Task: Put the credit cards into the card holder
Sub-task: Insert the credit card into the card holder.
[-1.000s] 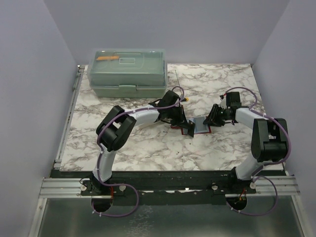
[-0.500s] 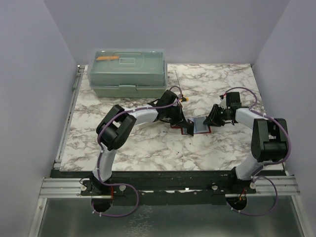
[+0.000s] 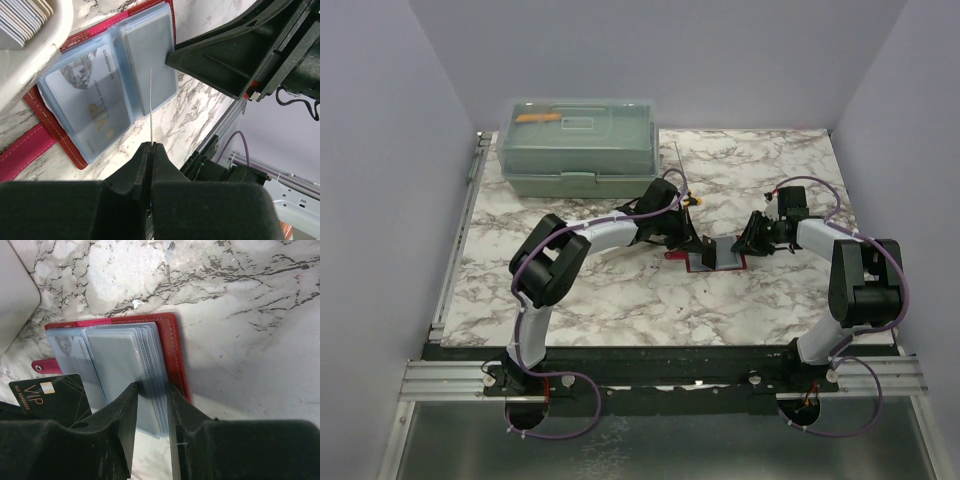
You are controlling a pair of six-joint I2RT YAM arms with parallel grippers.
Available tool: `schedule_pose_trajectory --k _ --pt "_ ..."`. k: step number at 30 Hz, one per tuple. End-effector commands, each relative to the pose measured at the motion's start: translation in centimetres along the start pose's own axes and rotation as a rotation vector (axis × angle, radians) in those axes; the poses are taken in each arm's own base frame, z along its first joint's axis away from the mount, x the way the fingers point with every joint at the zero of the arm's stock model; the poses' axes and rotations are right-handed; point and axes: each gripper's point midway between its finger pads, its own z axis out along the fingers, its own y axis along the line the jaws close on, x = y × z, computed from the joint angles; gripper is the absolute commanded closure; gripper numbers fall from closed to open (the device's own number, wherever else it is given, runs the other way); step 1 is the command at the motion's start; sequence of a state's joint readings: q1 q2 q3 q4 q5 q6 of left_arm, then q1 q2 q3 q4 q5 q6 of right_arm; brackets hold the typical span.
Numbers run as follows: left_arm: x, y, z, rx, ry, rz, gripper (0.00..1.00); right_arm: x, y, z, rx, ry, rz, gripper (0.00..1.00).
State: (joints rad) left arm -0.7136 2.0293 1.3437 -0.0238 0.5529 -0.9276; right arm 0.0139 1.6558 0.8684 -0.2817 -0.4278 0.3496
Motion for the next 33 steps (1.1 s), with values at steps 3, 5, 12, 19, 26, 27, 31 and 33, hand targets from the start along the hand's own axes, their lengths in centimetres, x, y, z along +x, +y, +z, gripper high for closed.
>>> schedule_pose_trajectory --k 3,5,12,19,26,27,31,33 --pt "0.1 0.8 0.7 0.0 0.017 -0.027 1.0 1.6 -1.0 0.8 0.016 0.05 0.006 0.71" --pt "0.1 1.3 0.9 -0.011 0.019 -0.04 1.0 1.6 -1.0 0.8 0.015 0.051 0.006 0.71" --pt "0.1 1.8 1.2 -0.018 0.026 -0.05 1.0 1.6 -1.0 0.9 0.016 0.052 0.005 0.71" --pt "0.0 2.2 1.4 -0.024 0.028 -0.061 1.0 1.6 -1.0 0.8 0.014 0.052 0.005 0.71" --pt "-0.2 3.2 1.5 -0.052 0.024 -0.105 1.0 1.8 -1.0 0.9 0.013 0.058 0.009 0.71" --pt "-0.3 3.2 1.3 -0.055 0.017 -0.112 1.0 1.8 -1.0 0.9 0.014 0.058 0.009 0.71" --pt "-0.3 3.2 1.0 -0.056 0.019 -0.143 1.0 1.8 -1.0 0.9 0.013 0.059 0.007 0.71" --pt "-0.1 3.1 0.8 -0.054 0.028 -0.154 1.0 1.8 -1.0 1.0 0.012 0.06 0.007 0.71"
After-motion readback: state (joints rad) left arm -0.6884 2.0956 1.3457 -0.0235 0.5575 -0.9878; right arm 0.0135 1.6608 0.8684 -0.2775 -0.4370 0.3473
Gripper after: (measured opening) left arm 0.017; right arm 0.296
